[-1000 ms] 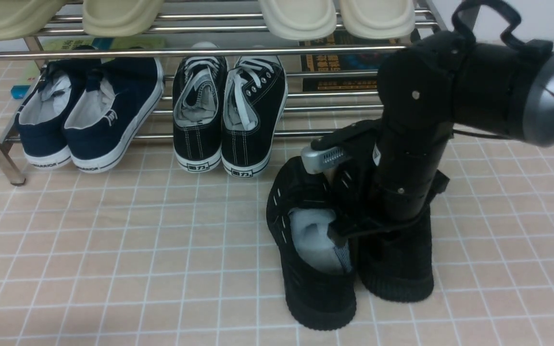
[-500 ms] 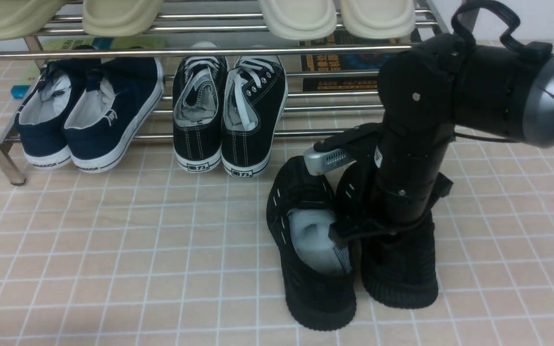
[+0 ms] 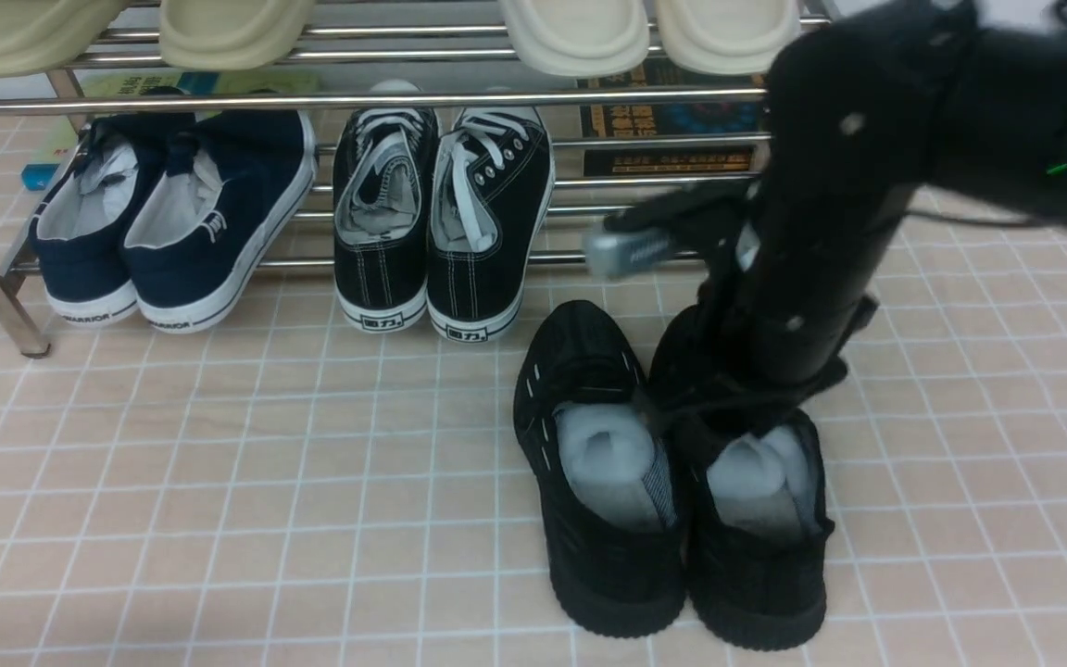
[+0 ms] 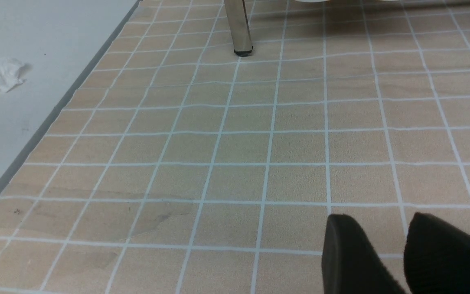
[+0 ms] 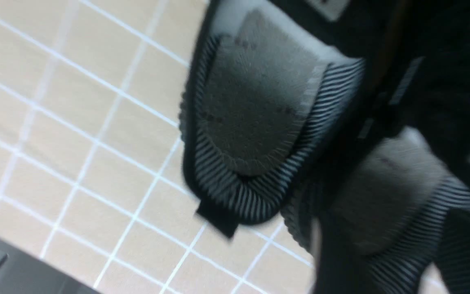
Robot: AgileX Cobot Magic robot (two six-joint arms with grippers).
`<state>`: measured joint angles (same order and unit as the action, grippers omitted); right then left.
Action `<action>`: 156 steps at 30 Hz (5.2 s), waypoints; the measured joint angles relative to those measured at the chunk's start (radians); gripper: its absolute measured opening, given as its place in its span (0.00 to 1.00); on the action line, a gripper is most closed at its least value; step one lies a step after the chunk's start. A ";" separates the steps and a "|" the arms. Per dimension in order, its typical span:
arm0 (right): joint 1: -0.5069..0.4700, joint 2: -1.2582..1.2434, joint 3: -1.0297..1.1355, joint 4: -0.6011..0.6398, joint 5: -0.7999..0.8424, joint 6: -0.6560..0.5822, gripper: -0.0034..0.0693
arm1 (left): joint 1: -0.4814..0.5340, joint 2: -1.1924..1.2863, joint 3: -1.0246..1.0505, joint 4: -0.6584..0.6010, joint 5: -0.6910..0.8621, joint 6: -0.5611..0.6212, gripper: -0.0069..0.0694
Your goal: Take the shoes off the shelf from the light coffee tablecloth by hand.
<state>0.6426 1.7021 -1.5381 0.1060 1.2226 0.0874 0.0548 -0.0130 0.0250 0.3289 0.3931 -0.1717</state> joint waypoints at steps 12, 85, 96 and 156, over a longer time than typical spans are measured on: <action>0.000 -0.510 0.117 -0.040 0.021 0.004 0.03 | 0.000 0.000 0.000 0.000 0.000 0.000 0.40; -0.611 -1.695 1.488 0.013 -0.802 -0.045 0.07 | 0.000 0.000 0.000 0.000 0.000 0.000 0.40; -0.611 -1.712 1.549 0.016 -0.821 -0.045 0.08 | 0.000 0.000 0.000 0.000 0.000 0.000 0.41; -0.663 -1.713 1.550 -0.040 -0.824 -0.045 0.18 | 0.000 0.000 0.000 0.000 0.000 0.000 0.40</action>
<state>-0.0201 -0.0109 0.0124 0.0665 0.3986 0.0426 0.0548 -0.0130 0.0250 0.3289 0.3931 -0.1717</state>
